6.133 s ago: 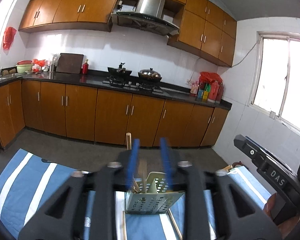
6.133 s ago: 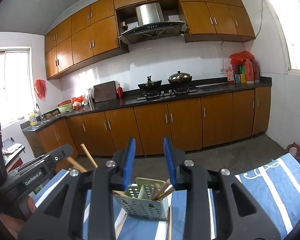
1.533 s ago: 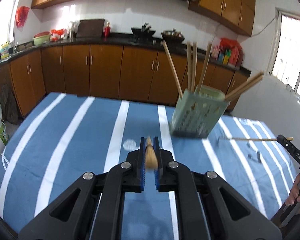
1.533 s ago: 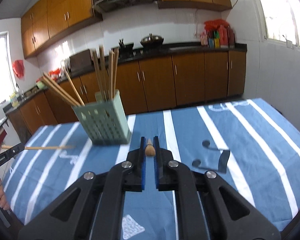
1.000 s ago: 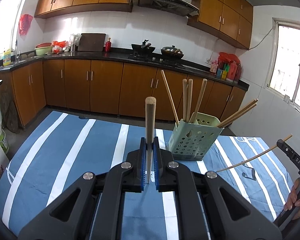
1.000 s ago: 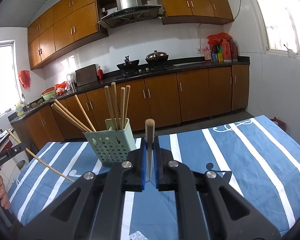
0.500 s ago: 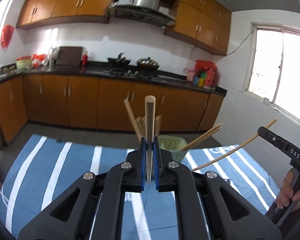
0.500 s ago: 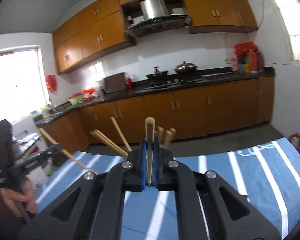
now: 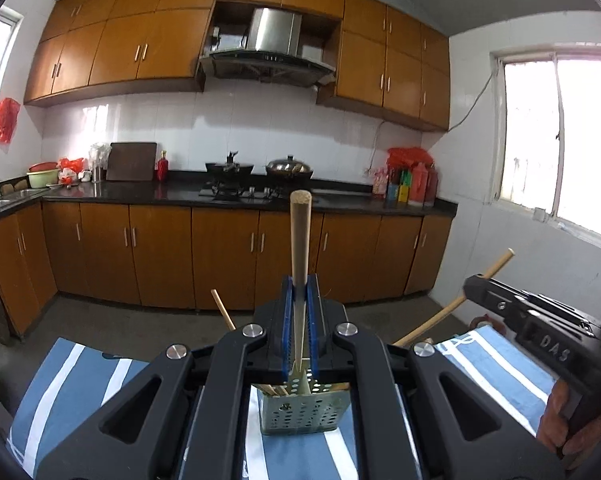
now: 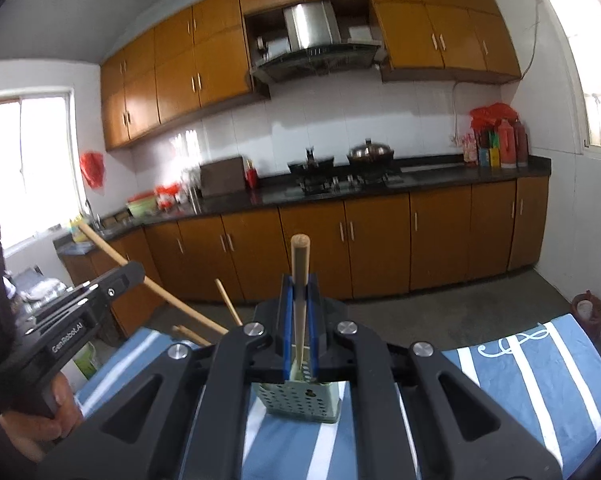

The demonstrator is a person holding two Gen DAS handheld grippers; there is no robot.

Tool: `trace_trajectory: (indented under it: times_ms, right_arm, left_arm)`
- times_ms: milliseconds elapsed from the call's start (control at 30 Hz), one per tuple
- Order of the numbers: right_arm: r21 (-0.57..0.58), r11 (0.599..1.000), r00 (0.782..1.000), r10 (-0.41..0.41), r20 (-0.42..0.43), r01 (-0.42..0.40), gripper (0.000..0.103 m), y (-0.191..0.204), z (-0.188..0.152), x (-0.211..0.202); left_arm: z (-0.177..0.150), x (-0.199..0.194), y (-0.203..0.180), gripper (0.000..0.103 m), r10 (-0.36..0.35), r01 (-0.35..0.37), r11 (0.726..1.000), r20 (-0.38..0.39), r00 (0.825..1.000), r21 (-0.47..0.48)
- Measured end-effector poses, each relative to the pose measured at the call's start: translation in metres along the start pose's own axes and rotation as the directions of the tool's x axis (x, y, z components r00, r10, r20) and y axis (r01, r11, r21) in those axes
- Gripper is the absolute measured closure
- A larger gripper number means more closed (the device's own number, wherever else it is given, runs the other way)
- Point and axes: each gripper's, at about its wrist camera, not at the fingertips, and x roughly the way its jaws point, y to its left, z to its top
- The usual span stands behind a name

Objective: Organize utensils
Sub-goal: 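Lower the chopsticks into the green holder and open both grippers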

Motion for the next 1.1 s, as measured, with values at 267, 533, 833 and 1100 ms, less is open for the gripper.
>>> trace_trajectory:
  times_ms: [267,533,833,1100]
  right_arm:
    - [-0.009,1.0,0.998,-0.013,-0.068,0.013,0.095,0.0,-0.005,0.044]
    - [-0.005,1.0,0.996,-0.011,-0.091,0.01,0.093,-0.001,-0.012,0.057]
    - [0.009,1.0,0.998,-0.004,-0.055,0.004,0.068,-0.005,-0.012,0.046]
    - [0.013,1.0,1.0,-0.021,0.011,0.021,0.061,-0.012,-0.011,0.011]
  left_arm:
    - [-0.02,0.038,0.002,0.096,0.023,-0.021,1.0,-0.096,0.995,0.018]
    - [-0.025,0.049,0.005,0.095,0.011,-0.013,1.0,-0.142,0.99,-0.013]
    - [-0.015,0.039,0.01,0.062,0.016,-0.02,0.999,-0.098,0.995,-0.042]
    - [-0.006,0.015,0.019,0.054,0.028,-0.031,0.997,-0.054,0.998,-0.066]
